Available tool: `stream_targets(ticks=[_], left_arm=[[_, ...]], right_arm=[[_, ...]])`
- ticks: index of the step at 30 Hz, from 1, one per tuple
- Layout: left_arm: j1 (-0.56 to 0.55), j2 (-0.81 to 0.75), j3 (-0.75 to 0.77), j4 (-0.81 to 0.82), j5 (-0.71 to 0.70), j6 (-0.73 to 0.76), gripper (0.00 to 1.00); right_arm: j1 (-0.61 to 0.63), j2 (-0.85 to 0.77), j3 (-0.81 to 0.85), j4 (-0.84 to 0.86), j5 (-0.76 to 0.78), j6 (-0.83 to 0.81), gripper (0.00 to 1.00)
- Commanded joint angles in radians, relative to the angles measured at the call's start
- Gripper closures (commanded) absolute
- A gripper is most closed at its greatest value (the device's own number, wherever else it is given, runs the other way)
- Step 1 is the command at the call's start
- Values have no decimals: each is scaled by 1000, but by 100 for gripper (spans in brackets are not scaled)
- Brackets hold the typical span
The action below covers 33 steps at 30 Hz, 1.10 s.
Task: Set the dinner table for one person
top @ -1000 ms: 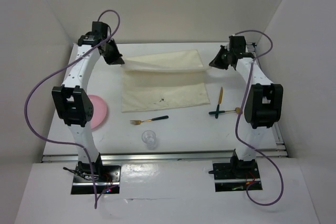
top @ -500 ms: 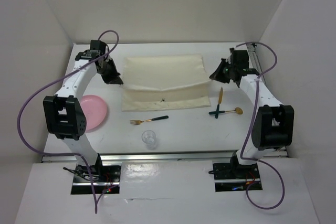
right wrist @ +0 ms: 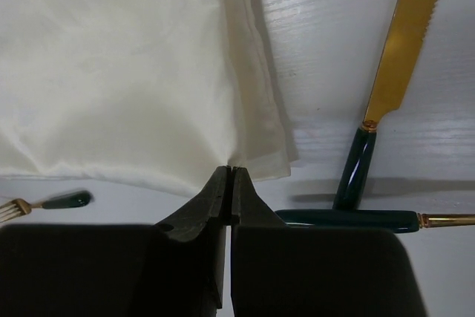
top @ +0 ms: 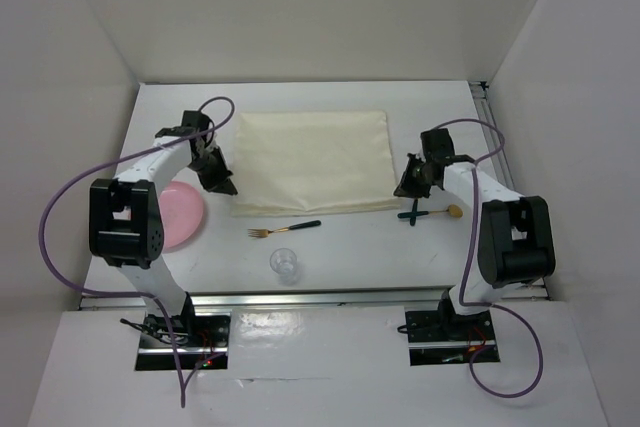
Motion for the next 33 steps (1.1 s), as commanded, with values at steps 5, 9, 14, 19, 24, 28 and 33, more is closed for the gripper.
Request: stream_targets(ticks=[5, 9, 14, 19, 24, 28, 33], left_arm=[[5, -61, -63, 41, -16, -1, 100], [5, -61, -26, -11, -114, 11, 43], [-57, -112, 72, -20, -235, 20, 25], [-142, 21, 144, 24, -209, 20, 73], [-154, 175, 210, 47, -206, 11, 100], [-154, 249, 232, 47, -175, 2, 100], [-154, 293, 229, 62, -185, -7, 100]], right_arm=[[28, 23, 1, -22, 79, -39, 100], [38, 2, 1, -44, 89, -48, 64], [59, -54, 97, -64, 130, -37, 18], [106, 29, 189, -14, 121, -7, 48], [128, 196, 286, -2, 110, 16, 92], [128, 278, 295, 17, 92, 36, 95], [128, 298, 197, 46, 92, 67, 97]])
